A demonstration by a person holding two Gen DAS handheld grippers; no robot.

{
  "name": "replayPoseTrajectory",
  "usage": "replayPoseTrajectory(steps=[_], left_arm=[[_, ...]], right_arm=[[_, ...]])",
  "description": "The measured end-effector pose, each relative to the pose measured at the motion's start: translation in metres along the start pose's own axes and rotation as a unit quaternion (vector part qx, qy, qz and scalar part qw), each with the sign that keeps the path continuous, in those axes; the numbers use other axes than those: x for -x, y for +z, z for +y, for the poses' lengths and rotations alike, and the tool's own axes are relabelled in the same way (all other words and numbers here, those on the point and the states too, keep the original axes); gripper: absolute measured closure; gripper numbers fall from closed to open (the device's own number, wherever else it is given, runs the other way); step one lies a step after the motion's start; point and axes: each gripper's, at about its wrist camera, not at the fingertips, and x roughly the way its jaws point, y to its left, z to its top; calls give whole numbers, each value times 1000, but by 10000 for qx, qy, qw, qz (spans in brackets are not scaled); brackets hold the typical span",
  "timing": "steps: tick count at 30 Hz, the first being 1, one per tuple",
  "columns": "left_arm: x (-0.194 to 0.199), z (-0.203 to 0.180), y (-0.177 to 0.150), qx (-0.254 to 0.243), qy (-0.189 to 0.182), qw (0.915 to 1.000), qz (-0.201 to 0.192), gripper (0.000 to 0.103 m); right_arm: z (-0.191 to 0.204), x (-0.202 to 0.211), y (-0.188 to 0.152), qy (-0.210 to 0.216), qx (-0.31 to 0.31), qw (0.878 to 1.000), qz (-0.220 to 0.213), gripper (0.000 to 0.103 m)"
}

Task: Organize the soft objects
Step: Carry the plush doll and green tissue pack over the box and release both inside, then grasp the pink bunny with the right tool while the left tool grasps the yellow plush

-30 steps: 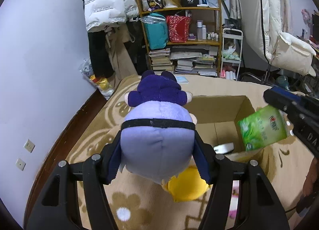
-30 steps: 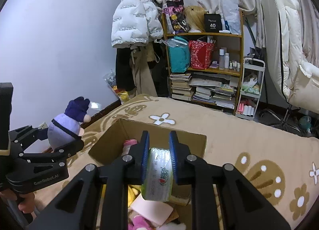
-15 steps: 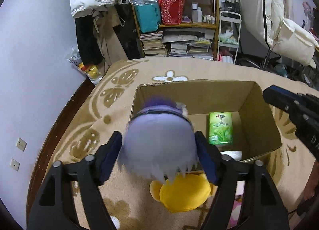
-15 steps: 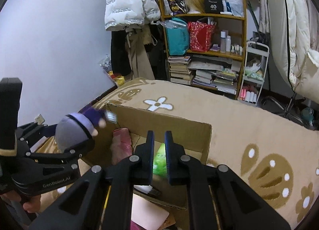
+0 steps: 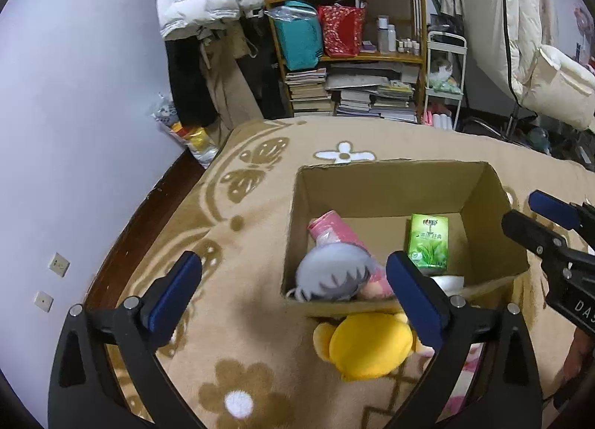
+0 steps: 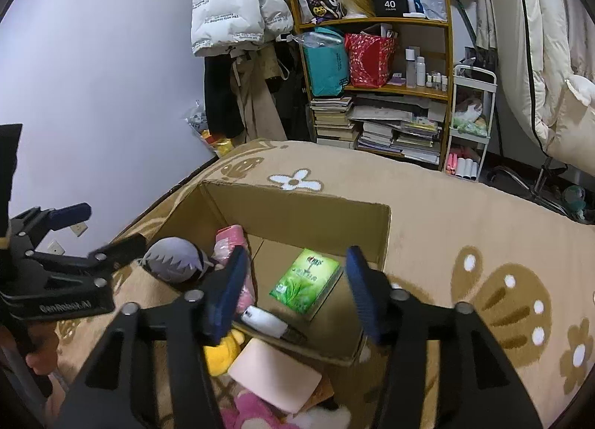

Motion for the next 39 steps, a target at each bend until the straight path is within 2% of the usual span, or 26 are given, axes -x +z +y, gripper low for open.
replayPoseTrajectory(steps=[7, 17, 25, 39], left_arm=[[17, 17, -16, 238, 82, 9996, 121, 3], [39, 27, -34, 362, 109, 9990, 238, 3], [53, 27, -53, 403, 46, 9986, 331, 3], [45, 17, -75, 291, -179, 9982, 483, 3]], right_arm=[[3, 17, -7, 24, -21, 10000, -26, 13], [5, 47, -23, -53, -107, 9999, 12, 12], [8, 58, -44, -61, -258, 9993, 256, 11], [19, 54, -83, -104, -324, 9964, 771, 11]])
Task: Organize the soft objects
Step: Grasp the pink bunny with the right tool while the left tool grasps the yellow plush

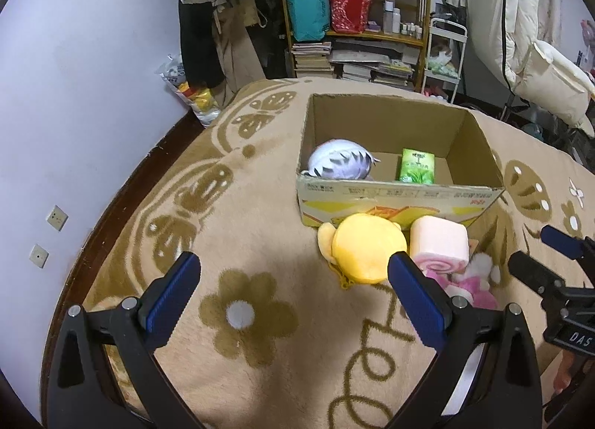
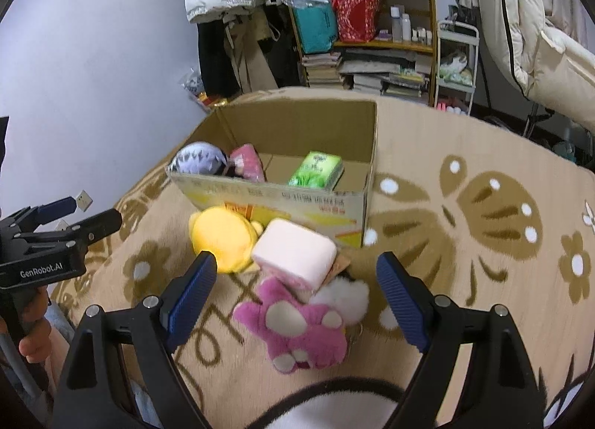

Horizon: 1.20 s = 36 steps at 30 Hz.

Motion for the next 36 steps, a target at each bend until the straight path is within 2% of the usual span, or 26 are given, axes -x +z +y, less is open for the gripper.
replayPoseTrajectory(steps=[19, 31, 32, 34, 36], left_arm=[[-40, -9, -14, -221, -118, 9988, 427, 3], [-82, -28, -4, -521, -540, 9944, 744, 3], [-86, -30, -4, -558, -585, 9937, 773, 3], [-93, -36, -4, -639, -709, 9919, 843, 3], [-100, -40, -5, -702, -831, 9898, 921, 3]], right_arm=[[-15, -52, -36, 30, -324, 9940, 1045, 11], [-14, -88, -51, 118, -372, 9841, 1733, 12], [-15, -90, -51, 85, -372, 9837, 1757, 13], [-16, -94, -52, 66, -357, 9820, 1851, 28], [-17, -101, -54, 231, -409, 9788, 1994, 30]])
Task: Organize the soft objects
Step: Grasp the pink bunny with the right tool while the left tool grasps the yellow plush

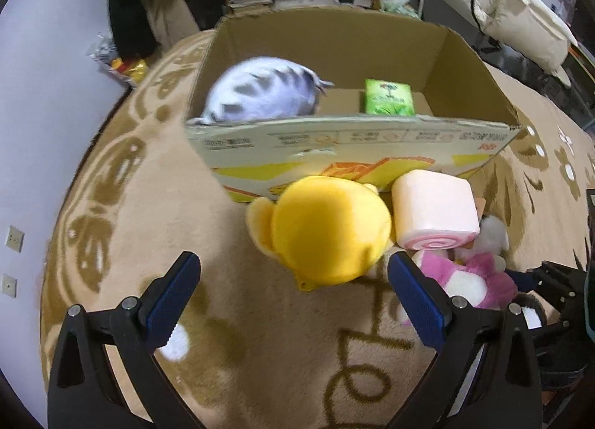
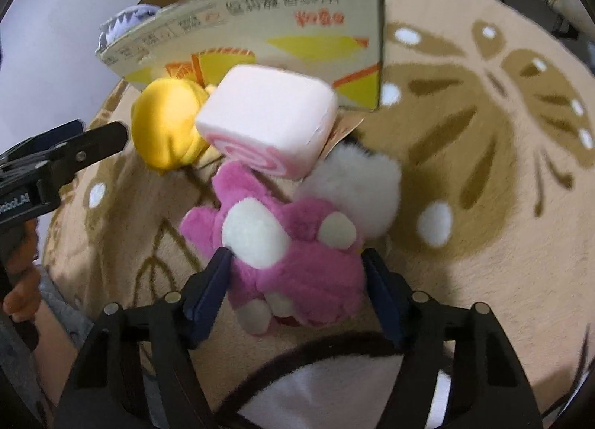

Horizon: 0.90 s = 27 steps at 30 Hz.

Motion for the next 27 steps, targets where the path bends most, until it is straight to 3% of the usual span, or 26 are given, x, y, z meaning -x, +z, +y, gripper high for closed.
replayPoseTrajectory(steps=[13, 23, 27], left_arm=[[-42, -16, 7, -204, -281, 9987, 368, 3], [-66, -18, 8, -58, -240, 9984, 501, 4], [-71, -16, 8, 73, -422, 9976, 540, 18]], right_arm=[[-18, -15, 9, 259, -46, 9996, 80, 30], [-16, -16, 8, 231, 55, 9997, 81, 36], [-14, -16, 9, 189, 95, 9997, 82, 37]])
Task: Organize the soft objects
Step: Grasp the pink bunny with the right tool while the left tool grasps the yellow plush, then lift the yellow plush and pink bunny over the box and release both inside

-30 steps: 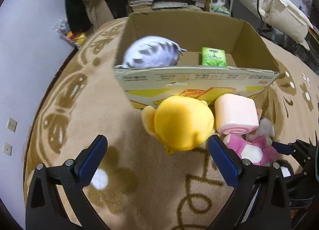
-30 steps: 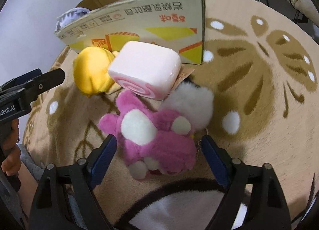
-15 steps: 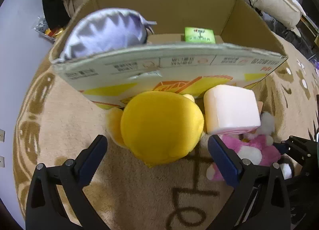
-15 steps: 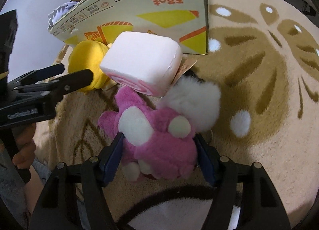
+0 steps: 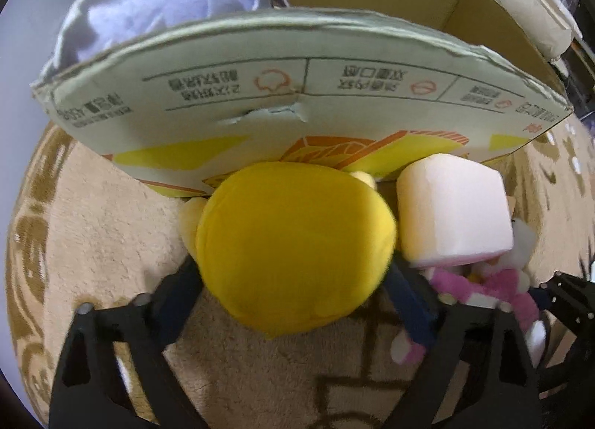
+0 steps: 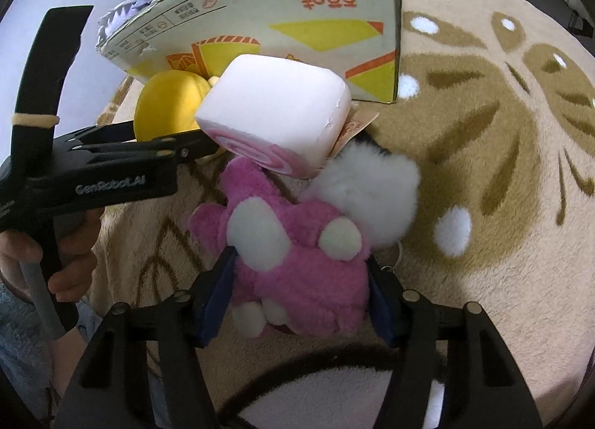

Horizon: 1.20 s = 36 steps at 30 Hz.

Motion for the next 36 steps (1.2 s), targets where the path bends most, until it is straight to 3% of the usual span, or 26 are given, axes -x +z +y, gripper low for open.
replayPoseTrajectory(steps=[7, 12, 21, 29, 36], left_arm=[[9, 2, -6, 135, 13, 9999, -37, 34], [30, 2, -21, 306, 152, 9992, -203, 34], [102, 16, -44, 596, 529, 9920, -979, 34], [131, 19, -47, 683, 660, 9861, -1365, 34], [153, 15, -50, 539, 776, 9802, -1741, 34]], right_arm=[[10, 3, 0, -102, 33, 9999, -73, 39], [23, 18, -5, -132, 27, 9998, -157, 40], [22, 59, -14, -62, -104, 9983, -575, 40], [22, 79, -22, 28, -222, 9967, -781, 40], [22, 104, -16, 5, -132, 9919, -1264, 40]])
